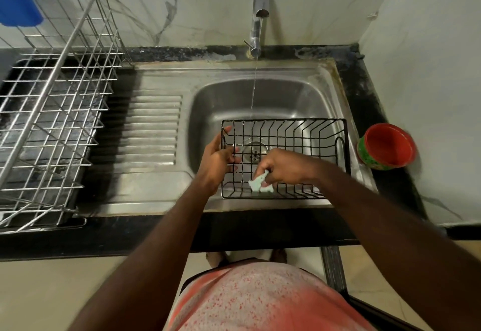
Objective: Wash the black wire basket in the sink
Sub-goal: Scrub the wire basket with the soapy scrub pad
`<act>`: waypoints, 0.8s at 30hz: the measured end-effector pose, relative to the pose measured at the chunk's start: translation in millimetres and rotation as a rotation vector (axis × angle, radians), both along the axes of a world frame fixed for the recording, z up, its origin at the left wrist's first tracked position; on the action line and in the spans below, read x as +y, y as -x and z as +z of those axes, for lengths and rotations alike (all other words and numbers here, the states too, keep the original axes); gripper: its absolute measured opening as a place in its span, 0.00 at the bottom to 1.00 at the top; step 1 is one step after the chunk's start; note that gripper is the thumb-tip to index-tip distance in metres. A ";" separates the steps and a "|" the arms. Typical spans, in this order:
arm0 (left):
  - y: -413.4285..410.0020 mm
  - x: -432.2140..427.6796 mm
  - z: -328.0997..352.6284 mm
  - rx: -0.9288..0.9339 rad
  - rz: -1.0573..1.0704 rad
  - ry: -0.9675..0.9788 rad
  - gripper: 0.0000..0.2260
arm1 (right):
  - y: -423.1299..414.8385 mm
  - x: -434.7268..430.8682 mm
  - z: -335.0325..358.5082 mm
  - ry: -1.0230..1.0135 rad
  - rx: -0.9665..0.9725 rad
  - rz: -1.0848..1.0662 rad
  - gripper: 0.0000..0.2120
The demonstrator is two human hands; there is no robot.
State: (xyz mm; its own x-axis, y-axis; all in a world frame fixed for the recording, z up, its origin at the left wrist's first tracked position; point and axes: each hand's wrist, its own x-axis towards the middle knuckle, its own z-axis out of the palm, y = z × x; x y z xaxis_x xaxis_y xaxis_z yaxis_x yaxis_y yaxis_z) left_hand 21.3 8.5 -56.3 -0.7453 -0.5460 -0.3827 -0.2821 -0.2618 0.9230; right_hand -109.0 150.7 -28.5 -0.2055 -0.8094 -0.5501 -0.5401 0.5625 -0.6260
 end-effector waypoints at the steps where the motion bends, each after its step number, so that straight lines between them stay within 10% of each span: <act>1: -1.2 0.9 0.3 0.010 0.011 0.006 0.24 | 0.3 2.3 -0.7 0.038 0.056 -0.043 0.11; 5: -4.6 1.5 2.1 0.054 0.079 0.016 0.25 | -14.3 3.8 -9.7 0.039 0.279 0.010 0.12; 12: -9.7 -6.2 0.1 0.049 0.086 0.091 0.29 | -0.5 -1.5 10.8 -0.069 -0.010 0.082 0.11; 18: -12.4 -11.0 -1.6 0.044 0.066 0.083 0.29 | -3.0 -4.6 -25.1 -0.046 0.280 0.022 0.12; 24: -15.3 -13.5 2.4 0.064 0.071 0.061 0.27 | 3.6 7.2 6.0 -0.092 0.042 0.114 0.10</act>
State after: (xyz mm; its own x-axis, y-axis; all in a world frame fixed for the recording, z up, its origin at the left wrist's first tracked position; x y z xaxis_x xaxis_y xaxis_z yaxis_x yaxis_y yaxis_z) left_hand 36.6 -5.0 -54.0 -0.7256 -0.6193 -0.2998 -0.2045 -0.2220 0.9534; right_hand -112.6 157.9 -22.5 -0.1396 -0.7753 -0.6159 -0.6281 0.5502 -0.5502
